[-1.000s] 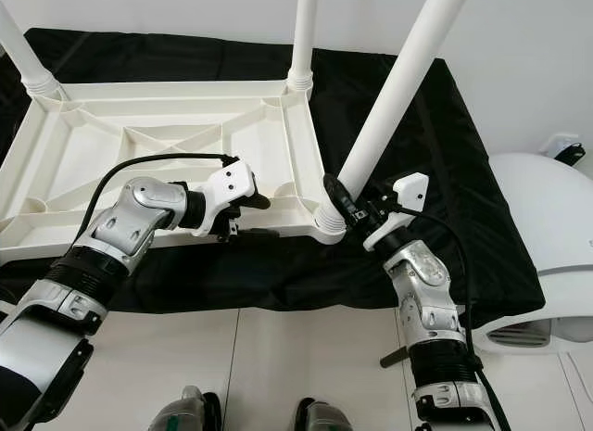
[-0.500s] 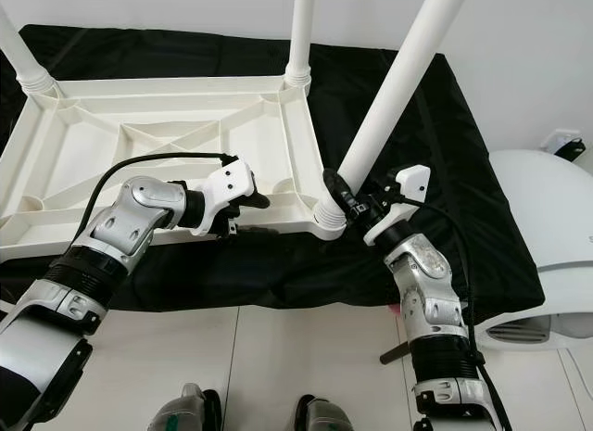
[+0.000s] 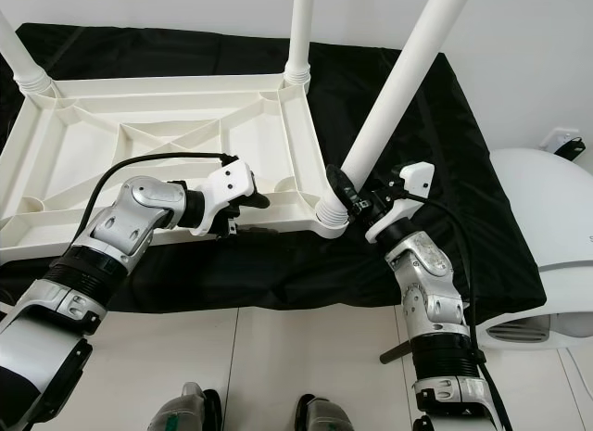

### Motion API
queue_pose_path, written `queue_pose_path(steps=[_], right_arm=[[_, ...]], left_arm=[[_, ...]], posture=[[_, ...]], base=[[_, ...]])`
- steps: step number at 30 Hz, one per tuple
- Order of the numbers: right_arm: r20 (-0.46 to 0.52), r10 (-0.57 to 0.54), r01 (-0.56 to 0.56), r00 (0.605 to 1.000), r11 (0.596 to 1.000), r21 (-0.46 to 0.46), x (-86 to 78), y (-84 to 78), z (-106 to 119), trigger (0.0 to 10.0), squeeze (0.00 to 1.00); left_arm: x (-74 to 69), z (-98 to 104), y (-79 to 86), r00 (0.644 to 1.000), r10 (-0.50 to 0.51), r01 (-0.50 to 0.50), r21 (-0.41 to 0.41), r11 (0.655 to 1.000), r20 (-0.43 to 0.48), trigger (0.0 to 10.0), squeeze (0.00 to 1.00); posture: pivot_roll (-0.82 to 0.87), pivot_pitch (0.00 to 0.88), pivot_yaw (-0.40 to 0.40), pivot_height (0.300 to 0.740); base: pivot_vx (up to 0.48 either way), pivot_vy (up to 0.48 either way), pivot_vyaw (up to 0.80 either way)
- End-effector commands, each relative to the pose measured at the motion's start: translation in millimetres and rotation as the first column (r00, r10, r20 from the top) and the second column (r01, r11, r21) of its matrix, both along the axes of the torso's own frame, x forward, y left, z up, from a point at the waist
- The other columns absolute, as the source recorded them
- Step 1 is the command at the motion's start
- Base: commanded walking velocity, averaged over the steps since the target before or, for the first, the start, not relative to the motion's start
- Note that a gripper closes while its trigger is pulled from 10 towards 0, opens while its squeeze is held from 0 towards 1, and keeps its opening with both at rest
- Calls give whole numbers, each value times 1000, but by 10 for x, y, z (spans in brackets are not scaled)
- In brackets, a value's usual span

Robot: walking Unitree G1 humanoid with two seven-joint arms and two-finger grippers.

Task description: Building children table

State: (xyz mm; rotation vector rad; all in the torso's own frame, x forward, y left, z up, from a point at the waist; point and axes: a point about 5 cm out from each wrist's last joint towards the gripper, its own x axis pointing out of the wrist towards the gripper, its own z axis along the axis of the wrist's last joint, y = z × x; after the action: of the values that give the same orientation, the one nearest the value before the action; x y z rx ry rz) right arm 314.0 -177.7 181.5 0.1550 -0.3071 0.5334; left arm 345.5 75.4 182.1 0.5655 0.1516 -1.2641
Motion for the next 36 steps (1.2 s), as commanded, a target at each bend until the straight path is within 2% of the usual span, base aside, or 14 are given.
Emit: queue_pose_path(steps=[1, 12, 18, 19, 20, 23, 25, 28, 29, 30, 31, 34, 35, 36], right_arm=[[86, -10, 7, 996, 999, 32, 0, -18, 214, 10000, 0], [190, 18, -32, 982, 997, 67, 17, 53, 557, 10000, 0], [188, -8, -5, 982, 998, 67, 45, 37, 566, 10000, 0], [171, -45, 37, 984, 998, 54, 73, 24, 501, 10000, 0], [171, -45, 37, 984, 998, 54, 73, 24, 501, 10000, 0], [125, -134, 130, 983, 991, 43, 131, 2, 416, 10000, 0], [91, -181, 178, 979, 983, 45, 173, 4, 378, 10000, 0], [80, -193, 189, 978, 981, 44, 187, 11, 365, 10000, 0], [49, -225, 223, 973, 974, 28, 245, 46, 335, 10000, 0], [49, -225, 223, 973, 974, 28, 245, 46, 335, 10000, 0], [36, -237, 236, 971, 972, 20, 270, 61, 326, 10000, 0], [30, -241, 240, 970, 970, 27, 297, 77, 336, 10000, 0], [18, -241, 241, 970, 970, 33, 335, 93, 359, 10000, 0], [18, -241, 241, 970, 970, 33, 335, 93, 359, 10000, 0]], left_arm=[[-14, -10, -6, 1000, -19, 19, 18, 1000, -1, 10000, 0], [-14, -23, -11, 1000, -2, 2, 1, 1000, -8, 10000, 0], [27, -5, 38, 998, 69, -69, -42, 997, 0, 10000, 0], [72, 31, 79, 991, 132, -131, -85, 988, 6, 10000, 0], [72, 31, 79, 991, 132, -131, -85, 988, 6, 10000, 0], [158, 135, 178, 965, 261, -254, -182, 950, 16, 10000, 0], [217, 260, 281, 928, 373, -352, -281, 893, 24, 10000, 0], [234, 309, 318, 910, 413, -384, -319, 867, 26, 10000, 0], [243, 436, 399, 870, 493, -450, -428, 784, -12, 10000, 0], [243, 436, 399, 870, 493, -450, -428, 784, -12, 10000, 0], [237, 474, 424, 859, 510, -468, -462, 754, -37, 10000, 0], [221, 513, 452, 843, 537, -481, -487, 729, -30, 10000, 0], [211, 545, 491, 822, 568, -505, -513, 694, -40, 10000, 0], [211, 545, 491, 822, 568, -505, -513, 694, -40, 10000, 0]], posture=[[-25, 93, -7, 740], [-23, 94, -8, 740], [-21, 93, -7, 740], [-21, 92, -5, 740], [-21, 92, -5, 740], [-11, 90, -4, 740], [-3, 87, -5, 740], [-1, 86, -6, 740], [14, 77, -10, 740], [14, 77, -10, 740], [14, 77, -10, 740], [23, 71, -14, 740], [35, 63, -19, 740], [35, 63, -19, 740]], base=[[0, 0, 0], [0, 0, 0], [0, 0, 0], [0, 0, 0], [0, 0, 0], [0, 0, 0], [0, 0, 0], [0, 0, 0], [0, 0, 0], [0, 0, 0], [0, 0, 0], [0, 0, 0], [0, 0, 0], [0, 0, 0]])
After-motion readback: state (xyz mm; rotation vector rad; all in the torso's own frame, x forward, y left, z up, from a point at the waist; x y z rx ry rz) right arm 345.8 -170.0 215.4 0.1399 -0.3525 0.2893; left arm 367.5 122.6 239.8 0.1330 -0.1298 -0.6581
